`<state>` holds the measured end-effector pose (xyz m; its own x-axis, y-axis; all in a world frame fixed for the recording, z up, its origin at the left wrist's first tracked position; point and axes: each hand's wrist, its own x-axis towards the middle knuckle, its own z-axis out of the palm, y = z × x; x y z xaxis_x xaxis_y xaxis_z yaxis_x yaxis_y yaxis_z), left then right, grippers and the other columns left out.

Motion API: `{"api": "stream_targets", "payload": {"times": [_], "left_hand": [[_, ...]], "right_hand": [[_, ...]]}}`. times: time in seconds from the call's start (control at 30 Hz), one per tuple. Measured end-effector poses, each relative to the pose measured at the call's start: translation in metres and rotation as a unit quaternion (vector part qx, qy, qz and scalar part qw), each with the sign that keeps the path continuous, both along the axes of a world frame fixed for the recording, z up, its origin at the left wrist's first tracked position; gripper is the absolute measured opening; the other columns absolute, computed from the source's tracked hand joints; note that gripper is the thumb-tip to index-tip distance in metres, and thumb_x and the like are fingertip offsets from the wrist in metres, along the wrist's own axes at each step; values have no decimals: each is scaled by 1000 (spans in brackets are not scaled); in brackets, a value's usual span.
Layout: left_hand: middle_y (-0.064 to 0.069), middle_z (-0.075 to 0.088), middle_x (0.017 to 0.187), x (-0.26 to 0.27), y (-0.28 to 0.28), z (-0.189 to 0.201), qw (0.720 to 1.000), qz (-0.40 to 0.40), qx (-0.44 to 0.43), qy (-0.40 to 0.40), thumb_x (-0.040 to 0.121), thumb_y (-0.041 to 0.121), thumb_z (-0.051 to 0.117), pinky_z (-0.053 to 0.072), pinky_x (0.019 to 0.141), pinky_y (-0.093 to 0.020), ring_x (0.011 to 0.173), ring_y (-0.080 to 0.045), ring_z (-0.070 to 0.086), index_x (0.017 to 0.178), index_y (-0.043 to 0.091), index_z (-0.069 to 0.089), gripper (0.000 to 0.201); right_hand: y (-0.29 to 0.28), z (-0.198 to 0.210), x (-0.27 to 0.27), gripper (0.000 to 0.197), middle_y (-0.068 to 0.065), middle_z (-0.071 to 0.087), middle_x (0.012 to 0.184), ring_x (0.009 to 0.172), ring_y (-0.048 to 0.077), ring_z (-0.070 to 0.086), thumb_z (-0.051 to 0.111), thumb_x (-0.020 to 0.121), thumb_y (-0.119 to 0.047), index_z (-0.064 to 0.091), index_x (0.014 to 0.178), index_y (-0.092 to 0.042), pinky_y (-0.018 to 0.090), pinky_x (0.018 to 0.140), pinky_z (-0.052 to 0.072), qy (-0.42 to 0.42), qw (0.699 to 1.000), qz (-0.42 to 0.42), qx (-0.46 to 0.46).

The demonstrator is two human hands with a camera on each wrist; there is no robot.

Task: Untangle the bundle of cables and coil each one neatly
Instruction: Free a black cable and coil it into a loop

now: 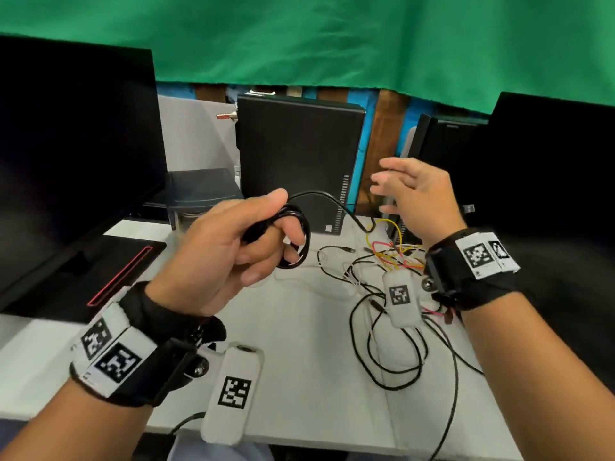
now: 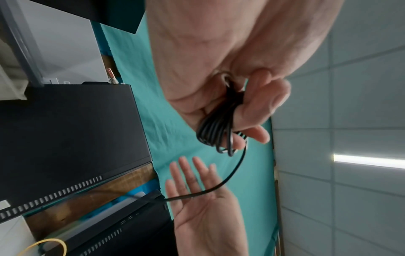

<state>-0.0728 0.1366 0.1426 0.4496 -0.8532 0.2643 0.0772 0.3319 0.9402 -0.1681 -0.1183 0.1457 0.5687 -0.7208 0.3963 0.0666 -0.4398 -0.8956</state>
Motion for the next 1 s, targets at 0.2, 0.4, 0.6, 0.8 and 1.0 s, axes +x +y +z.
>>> {"api": "stream_targets", "payload": {"times": [0.2,0.4,0.6,0.8,1.0], "left_hand": [[6,24,40,4,-5,-4,998,47,-9,29,95,37,49,51,67,-26,35,-12,28,70,7,67,42],[5,23,43,13,-12,-8,991,48,-2,123,102,34,42,52,63,-23,36,-10,28,75,8,66,45],[4,29,52,16,-17,-11,982,51,-53,172,106,33,34,56,77,-24,47,-12,38,100,0,67,46],[0,46,59,26,-27,-31,986,155,-43,38,108,25,33,51,92,-27,65,-19,59,107,-1,64,41],[-7,74,78,10,-39,-51,950,165,49,-262,108,26,35,43,98,-29,117,2,59,72,3,62,51]], "right_hand": [[90,5,-3,30,7,75,107,100,17,72,46,100,-33,66,116,-17,29,86,58,-59,965,241,81],[93,-32,8,23,2,52,60,47,8,41,58,97,-4,73,109,-18,22,45,39,-105,972,174,121],[99,-83,10,18,-8,50,53,45,5,36,63,96,-12,77,106,-19,15,44,31,32,984,146,98],[124,-101,-21,18,-6,77,87,76,23,67,64,97,-17,79,97,-27,31,71,53,98,972,215,-23],[134,-79,-60,16,11,63,68,55,9,43,60,98,-23,76,99,-26,19,55,37,106,952,278,-65]]}}
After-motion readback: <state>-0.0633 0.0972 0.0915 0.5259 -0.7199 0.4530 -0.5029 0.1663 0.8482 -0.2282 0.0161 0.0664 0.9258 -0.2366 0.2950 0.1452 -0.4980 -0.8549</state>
